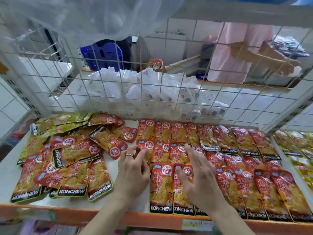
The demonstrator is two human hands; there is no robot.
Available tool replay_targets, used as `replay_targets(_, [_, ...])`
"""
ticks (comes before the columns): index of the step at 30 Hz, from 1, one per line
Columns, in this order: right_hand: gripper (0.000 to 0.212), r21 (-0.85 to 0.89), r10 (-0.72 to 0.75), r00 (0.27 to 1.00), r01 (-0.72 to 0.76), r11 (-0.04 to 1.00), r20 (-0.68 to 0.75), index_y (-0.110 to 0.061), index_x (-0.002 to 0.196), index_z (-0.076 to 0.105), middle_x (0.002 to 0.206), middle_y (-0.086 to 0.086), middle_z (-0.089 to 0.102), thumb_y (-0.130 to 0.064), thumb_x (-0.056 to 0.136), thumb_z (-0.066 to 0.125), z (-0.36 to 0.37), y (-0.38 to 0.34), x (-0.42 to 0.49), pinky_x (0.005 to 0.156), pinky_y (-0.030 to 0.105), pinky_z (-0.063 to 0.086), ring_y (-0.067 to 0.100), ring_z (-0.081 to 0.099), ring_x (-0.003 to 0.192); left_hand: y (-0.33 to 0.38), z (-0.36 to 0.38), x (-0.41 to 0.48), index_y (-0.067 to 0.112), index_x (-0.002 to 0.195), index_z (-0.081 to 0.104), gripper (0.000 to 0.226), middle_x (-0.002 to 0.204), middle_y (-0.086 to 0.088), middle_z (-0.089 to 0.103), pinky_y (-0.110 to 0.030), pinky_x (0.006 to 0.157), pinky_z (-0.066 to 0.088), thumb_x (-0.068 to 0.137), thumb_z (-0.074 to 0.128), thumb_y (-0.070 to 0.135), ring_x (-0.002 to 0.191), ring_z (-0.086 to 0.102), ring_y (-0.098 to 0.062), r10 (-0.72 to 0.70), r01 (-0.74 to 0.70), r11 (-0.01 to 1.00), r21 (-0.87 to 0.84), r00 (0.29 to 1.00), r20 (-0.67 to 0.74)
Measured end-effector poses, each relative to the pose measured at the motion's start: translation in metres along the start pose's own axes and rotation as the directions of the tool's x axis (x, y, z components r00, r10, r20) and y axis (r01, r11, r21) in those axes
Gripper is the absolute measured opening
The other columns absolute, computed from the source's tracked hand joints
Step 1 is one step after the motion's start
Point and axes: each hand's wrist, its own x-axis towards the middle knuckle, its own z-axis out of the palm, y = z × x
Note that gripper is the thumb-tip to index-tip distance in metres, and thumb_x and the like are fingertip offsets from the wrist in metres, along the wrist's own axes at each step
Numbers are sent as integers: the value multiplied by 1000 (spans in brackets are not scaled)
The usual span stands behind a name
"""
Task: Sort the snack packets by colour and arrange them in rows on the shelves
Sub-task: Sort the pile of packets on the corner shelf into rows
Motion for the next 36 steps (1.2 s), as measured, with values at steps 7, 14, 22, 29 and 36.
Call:
replay_targets(7, [60,-11,-134,983,136,991,127,-30,149,39,153,-17,35,-45,94,56,-14,4,5,121,41,15,-8,14,138,6,-3,-4,16,124,64,36,129,-1,51,-47,94,46,88,67,16,118,39,-18,-19,22,999,45,997,-68])
replay_targets(14, [54,80,-316,933,306,949,170,-28,142,50,149,-12,44,-46,91,55,-23,8,11,118,44,23,4,29,140,34,-25,-47,29,131,54,43,146,-2,39,-51,98,41,93,45,46,132,34,-22,-83,103,968,228,992,-97])
replay_targets(22, [54,247,-489,842,436,866,228,-27,136,56,145,-10,51,-51,90,43,-5,-29,-1,111,49,34,12,41,138,54,-65,-122,32,135,55,49,149,7,42,-49,102,38,92,39,51,139,35,-16,-289,314,913,261,949,-129])
replay_targets(29, [53,272,-530,805,465,842,266,-31,142,49,146,-18,46,-47,91,53,8,-63,-11,112,32,20,4,34,140,45,-93,-145,35,137,51,56,151,11,39,-53,109,32,90,30,57,139,30,-11,-431,466,856,223,882,-190])
replay_targets(36, [56,192,-472,836,434,880,279,-32,145,46,142,-24,44,-46,91,50,36,-106,-3,111,33,26,0,34,135,1,-122,-124,37,144,43,50,157,16,24,-40,115,22,95,38,51,142,14,-4,-441,456,882,121,888,-133])
